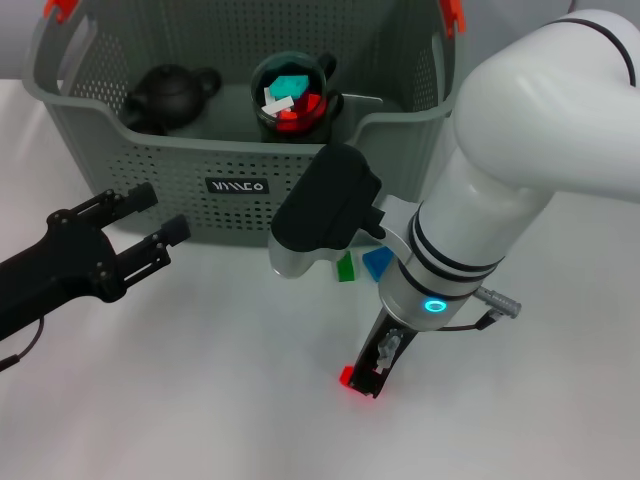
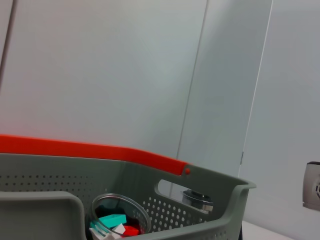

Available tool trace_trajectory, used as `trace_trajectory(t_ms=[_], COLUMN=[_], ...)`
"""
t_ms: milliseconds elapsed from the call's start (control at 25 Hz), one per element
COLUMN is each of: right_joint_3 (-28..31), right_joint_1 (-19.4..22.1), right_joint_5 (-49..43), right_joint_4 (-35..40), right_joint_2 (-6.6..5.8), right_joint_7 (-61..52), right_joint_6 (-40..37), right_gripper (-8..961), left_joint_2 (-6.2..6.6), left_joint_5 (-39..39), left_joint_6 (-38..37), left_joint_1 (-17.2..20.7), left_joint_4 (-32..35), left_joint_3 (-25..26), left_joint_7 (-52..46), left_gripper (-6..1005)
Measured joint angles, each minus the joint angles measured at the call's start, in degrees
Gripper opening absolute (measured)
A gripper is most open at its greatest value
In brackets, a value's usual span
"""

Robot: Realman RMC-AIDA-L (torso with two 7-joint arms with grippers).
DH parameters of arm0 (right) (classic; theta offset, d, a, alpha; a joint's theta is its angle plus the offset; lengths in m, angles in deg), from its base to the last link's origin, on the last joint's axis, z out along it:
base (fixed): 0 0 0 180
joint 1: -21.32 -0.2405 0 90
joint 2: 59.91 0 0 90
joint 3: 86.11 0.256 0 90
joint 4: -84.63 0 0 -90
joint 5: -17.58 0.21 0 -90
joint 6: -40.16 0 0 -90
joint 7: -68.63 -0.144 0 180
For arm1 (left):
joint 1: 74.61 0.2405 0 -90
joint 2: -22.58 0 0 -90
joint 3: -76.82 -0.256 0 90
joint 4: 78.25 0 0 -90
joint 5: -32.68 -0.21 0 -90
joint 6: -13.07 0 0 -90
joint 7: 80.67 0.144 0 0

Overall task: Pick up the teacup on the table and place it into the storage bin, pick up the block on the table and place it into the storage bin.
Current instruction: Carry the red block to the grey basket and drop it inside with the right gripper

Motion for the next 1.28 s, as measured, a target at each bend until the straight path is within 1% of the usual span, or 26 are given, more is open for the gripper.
trace_trajectory(t_ms=[120,200,280,320,440,600,680,760,800,840,920,1000,1080,1160,1280], right_joint_3=[0.32,1.23,3.08,5.10,12.81,24.37,29.69,35.73,42.28,42.28,48.03,52.61,55.91,58.71,60.25], right_joint_1=[0.18,0.74,2.08,3.54,8.78,15.79,18.32,20.19,21.08,21.08,21.50,21.71,21.46,20.33,16.92], right_joint_5=[0.10,-0.11,-1.30,-2.70,-6.49,-6.09,-3.17,2.62,9.43,9.43,14.88,18.11,18.29,16.83,13.52], right_joint_4=[0.66,3.05,6.92,9.78,18.70,29.44,32.52,34.08,34.24,34.24,34.12,34.41,35.00,35.24,35.31], right_joint_2=[-0.20,-0.52,-0.86,-1.03,-1.09,-1.12,-1.09,-1.07,-1.07,-1.07,-1.08,-1.10,-1.25,-1.62,-2.70], right_joint_7=[-0.08,-0.27,-0.43,-0.39,1.35,7.06,11.04,15.02,18.18,18.18,20.39,21.48,20.95,19.41,16.55], right_joint_6=[-1.54,-3.55,-6.37,-8.35,-13.22,-18.32,-20.46,-22.91,-25.69,-25.69,-27.71,-28.41,-27.49,-25.56,-22.27], right_gripper=[197,197,196,196,196,196,196,197,197,197,197,196,196,196,197], left_joint_2=[0.01,0.01,0.00,0.00,0.00,0.12,0.21,0.26,0.28,0.28,0.29,0.28,0.27,0.26,0.27], left_joint_5=[0.01,0.01,0.01,0.01,0.01,0.00,0.00,0.00,0.00,0.00,0.00,0.00,0.00,0.00,-0.01], left_joint_6=[-0.01,-0.04,-0.17,-0.23,-0.44,-0.47,-0.44,-0.42,-0.41,-0.41,-0.42,-0.45,-0.47,-0.50,-0.59], left_joint_1=[-0.01,0.02,0.08,0.11,0.15,-0.08,-0.33,-0.59,-0.68,-0.73,-0.88,-1.00,-1.04,-1.07,-1.07], left_joint_4=[0.00,0.03,0.09,0.11,0.15,0.18,0.15,0.09,0.08,0.07,0.03,0.00,0.00,0.00,0.00], left_joint_3=[0.00,0.00,0.02,0.10,0.48,0.60,0.62,0.61,0.61,0.61,0.59,0.57,0.59,0.61,0.64], left_joint_7=[0.00,0.00,0.00,0.00,0.00,0.00,-0.01,-0.09,-0.15,-0.20,-0.36,-0.42,-0.45,-0.50,-0.58], left_gripper=[627,628,628,628,628,628,627,627,627,627,627,627,628,628,627])
